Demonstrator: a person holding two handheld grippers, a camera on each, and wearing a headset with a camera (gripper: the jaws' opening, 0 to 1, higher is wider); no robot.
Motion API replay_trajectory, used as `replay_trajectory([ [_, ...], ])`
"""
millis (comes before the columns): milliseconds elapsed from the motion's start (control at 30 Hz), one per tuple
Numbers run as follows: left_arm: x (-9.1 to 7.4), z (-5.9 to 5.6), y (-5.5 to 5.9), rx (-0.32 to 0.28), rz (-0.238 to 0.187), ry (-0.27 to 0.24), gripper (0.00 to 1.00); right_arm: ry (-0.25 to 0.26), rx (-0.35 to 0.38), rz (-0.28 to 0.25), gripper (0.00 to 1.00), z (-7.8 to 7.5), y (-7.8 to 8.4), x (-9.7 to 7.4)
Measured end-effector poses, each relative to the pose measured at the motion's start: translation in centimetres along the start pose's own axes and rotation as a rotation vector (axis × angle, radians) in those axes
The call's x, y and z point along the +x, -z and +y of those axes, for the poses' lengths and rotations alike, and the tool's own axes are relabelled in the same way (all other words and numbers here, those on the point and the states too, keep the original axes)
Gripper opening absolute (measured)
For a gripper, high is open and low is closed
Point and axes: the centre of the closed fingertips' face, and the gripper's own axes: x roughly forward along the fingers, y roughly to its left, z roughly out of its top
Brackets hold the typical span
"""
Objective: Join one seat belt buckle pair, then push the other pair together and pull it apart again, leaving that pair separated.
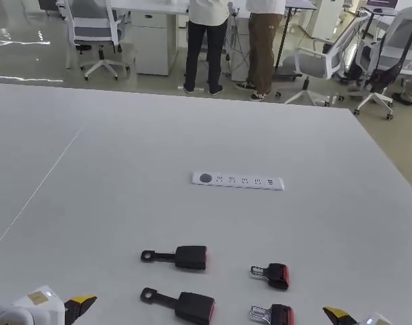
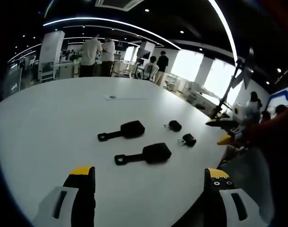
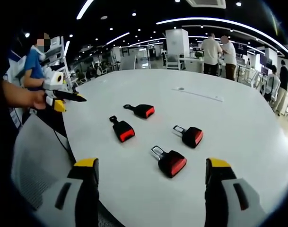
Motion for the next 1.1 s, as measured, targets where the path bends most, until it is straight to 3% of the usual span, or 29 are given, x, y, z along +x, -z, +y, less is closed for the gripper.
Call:
replay_trajectory([
  [400, 3.1, 0.2, 0.1, 0.042, 0.062, 0.056, 0.97, -0.071, -0.010, 0.065, 0.93, -0.8, 0.9, 1.9],
  [733, 5.7, 0.2, -0.5, 0.127, 0.097, 0.112, 0.95, -0.113, -0.023, 0.103, 0.89, -1.6, 1.0, 3.5],
  [1100, 9.3, -0.1, 0.7, 0.284, 0.198, 0.212, 0.89, -0.161, -0.073, 0.161, 0.85, -2.3, 2.0, 4.9],
])
